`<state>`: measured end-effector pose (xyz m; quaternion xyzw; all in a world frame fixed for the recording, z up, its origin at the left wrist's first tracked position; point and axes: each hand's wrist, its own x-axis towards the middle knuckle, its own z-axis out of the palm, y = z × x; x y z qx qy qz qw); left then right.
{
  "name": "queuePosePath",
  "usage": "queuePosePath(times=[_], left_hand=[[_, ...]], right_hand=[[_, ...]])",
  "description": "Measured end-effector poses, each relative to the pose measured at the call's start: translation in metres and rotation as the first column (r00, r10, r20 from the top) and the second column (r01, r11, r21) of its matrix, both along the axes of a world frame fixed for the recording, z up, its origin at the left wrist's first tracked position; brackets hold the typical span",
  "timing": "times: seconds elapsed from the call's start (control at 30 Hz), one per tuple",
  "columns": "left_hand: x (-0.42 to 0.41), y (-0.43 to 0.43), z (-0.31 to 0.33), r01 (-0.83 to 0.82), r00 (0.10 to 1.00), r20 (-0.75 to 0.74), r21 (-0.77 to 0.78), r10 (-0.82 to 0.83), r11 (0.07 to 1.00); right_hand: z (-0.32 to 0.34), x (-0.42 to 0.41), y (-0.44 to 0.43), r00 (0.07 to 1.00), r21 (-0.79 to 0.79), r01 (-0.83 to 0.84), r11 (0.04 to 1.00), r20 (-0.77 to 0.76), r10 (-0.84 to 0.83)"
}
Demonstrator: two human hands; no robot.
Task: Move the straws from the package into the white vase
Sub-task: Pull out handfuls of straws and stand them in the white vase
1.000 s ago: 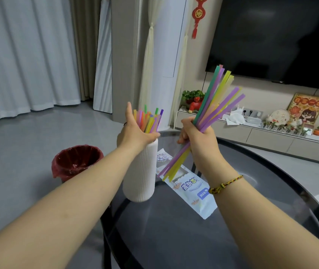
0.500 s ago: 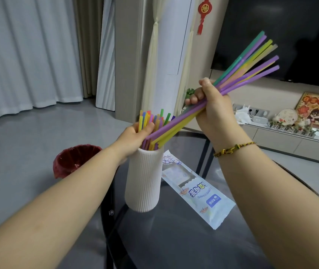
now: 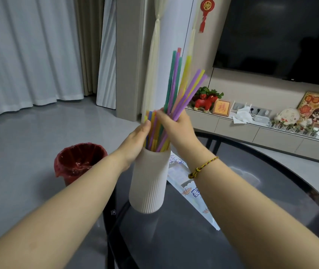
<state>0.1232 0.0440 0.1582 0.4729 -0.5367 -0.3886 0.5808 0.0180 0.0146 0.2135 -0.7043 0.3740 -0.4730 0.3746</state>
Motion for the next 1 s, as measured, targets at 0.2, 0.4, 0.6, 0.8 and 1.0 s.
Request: queuePosePath(times=[0.2,0.4,0.6,0.8,1.0], left_hand=[[0.004,0.009,-0.012,0.018,0.986,0.166,-0.014,-0.015,1.0],[-0.002,0.013,-0.012,-0.043,0.944,0.325,-0.027,0.05,0.999],[-0.008,0.017,-0.009,-0.108,0.95,0.289,-0.056,0.119,0.993],[-0.012,0.013,-0.017,-0.165,0.952,0.252,-0.055,0.173,0.985],[-0.019,0.01,-0.03,-0.245,0.94,0.227,-0.076,0.256,0.967]], right_hand=[[0.013,-0.018,0.007,0.989,-0.032,-0.065,0.997,0.131,0.068],[0.032,-0.021,0.006,0.99,-0.287,-0.076,0.955,-0.136,0.038],[0.012,-0.016,0.009,0.849,-0.408,-0.243,0.88,-0.528,-0.01],[0.01,-0.019,0.011,0.843,-0.557,-0.19,0.809,-0.514,-0.156],[-0.001,-0.032,0.008,0.874,-0.517,-0.15,0.843,-0.468,-0.131]])
